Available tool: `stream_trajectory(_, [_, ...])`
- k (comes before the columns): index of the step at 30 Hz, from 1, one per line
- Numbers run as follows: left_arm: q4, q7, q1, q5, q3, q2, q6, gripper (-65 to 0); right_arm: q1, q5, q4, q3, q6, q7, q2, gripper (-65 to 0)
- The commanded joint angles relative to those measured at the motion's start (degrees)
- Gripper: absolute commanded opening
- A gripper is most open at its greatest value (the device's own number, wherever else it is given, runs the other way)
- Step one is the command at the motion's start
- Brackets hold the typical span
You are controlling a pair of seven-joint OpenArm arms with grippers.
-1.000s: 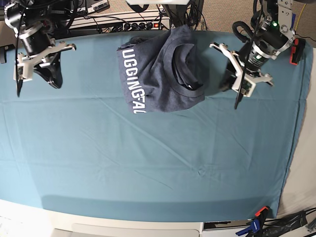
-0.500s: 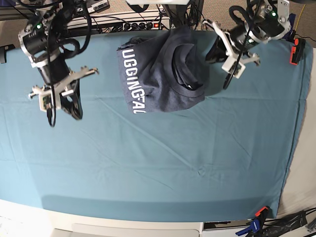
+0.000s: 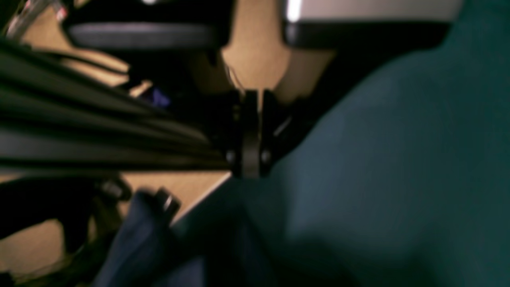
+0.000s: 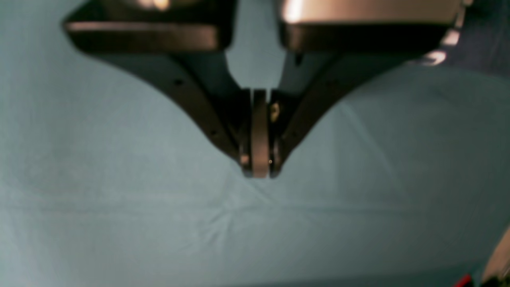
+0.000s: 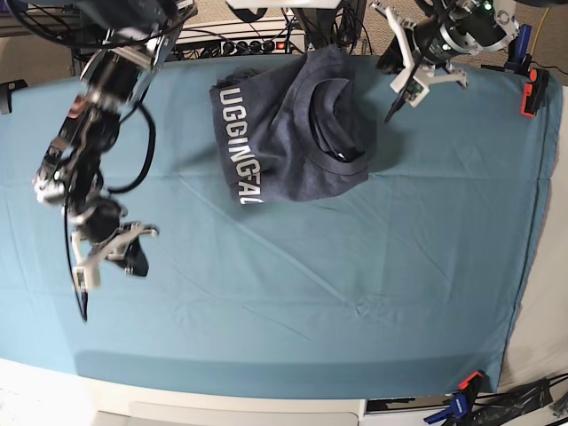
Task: Fold the T-shirt properly
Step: 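Move the right gripper beside the bundle and grasp the lettered side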
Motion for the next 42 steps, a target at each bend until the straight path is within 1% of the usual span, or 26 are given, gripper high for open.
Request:
stream_trajectory(1, [1.01,-0.72,0.63,-0.66,-0.09,-0.22,-0.11,-65.0,3.26,1.38,-0.85,-1.03,0.13,0.92,0.85,-65.0])
stream_trajectory(3, [1.01,-0.22,1.03,-0.7,-0.09,-0.2,-0.42,-65.0,6.49,1.36,-4.63,-3.1,0.15,0.35,0.98,-65.0])
stream_trajectory(4, [1.01,0.42,1.07,-0.74,-0.09,-0.2,-1.44,-65.0,7.98,1.36,-6.4,-4.39,0.15,0.0,0.92,-65.0])
stream_trajectory(9, [1.01,2.08,1.97,-2.25,-0.07,-0.2,-3.1,-65.0,12.68,1.36,-12.7,-13.44,0.13,-0.31,0.92,-65.0])
stream_trajectory(10, [1.01,2.64,1.99,-2.8,-0.07,-0.17,-3.54,-65.0,13.16,1.33,-13.25,-15.3,0.13,-0.28,0.92,-65.0])
stream_trajectory(13, [1.01,3.13,2.25,-2.86,-0.07,-0.2,-6.62,-65.0,13.73,0.79,-13.53,-20.46,-0.13,-0.24,0.57,-65.0])
stream_trajectory(15, [1.01,3.13,2.08,-2.86,-0.07,-0.2,-8.72,-65.0,13.7,-0.68,-13.53,-23.02,-1.16,-0.09,-0.13,-65.0])
stream_trajectory(18, [0.98,3.08,0.7,-2.86,-0.07,-0.17,-9.11,-65.0,13.7,-1.64,-13.53,-25.49,-1.68,-0.02,-1.51,-65.0])
stream_trajectory(23, [-1.68,2.21,-2.36,-2.86,-0.07,-0.04,-9.09,-65.0,13.7,-1.86,-13.53,-26.08,-1.68,-0.04,-4.2,-65.0])
stream_trajectory(27, [-6.82,2.08,-4.35,-3.02,-0.07,-0.04,-9.11,-65.0,13.7,-2.73,-13.53,-26.08,-1.7,0.02,-4.81,-65.0])
stream_trajectory(28, [-7.91,2.23,-4.87,-3.56,-0.07,-0.07,-9.38,-65.0,13.7,-2.73,-13.53,-26.08,-1.7,0.02,-4.79,-65.0])
stream_trajectory(31, [-9.92,2.51,-5.88,-6.64,-0.07,-0.04,-11.74,-65.0,13.7,-2.73,-13.53,-26.08,-1.7,0.02,-4.81,-65.0])
stream_trajectory(32, [-10.23,2.8,-6.21,-7.58,0.24,-0.04,-11.89,-65.0,13.7,-2.73,-13.57,-26.08,-1.68,0.02,-4.81,-65.0])
stream_trajectory(35, [-10.29,3.06,-6.88,-6.62,3.17,-0.04,-11.85,-65.0,13.68,-3.3,-13.7,-26.08,-1.68,-0.02,-4.81,-65.0])
stream_trajectory(39, [-11.37,2.05,-7.13,-2.43,10.01,0.0,-10.67,-65.0,13.68,-3.37,-13.7,-26.08,-1.7,-0.02,-4.81,-65.0])
stream_trajectory(42, [-13.86,1.57,-7.98,-0.92,14.95,0.52,-10.29,-65.0,13.53,-4.17,-13.7,-26.08,-1.84,-0.07,-4.81,-65.0])
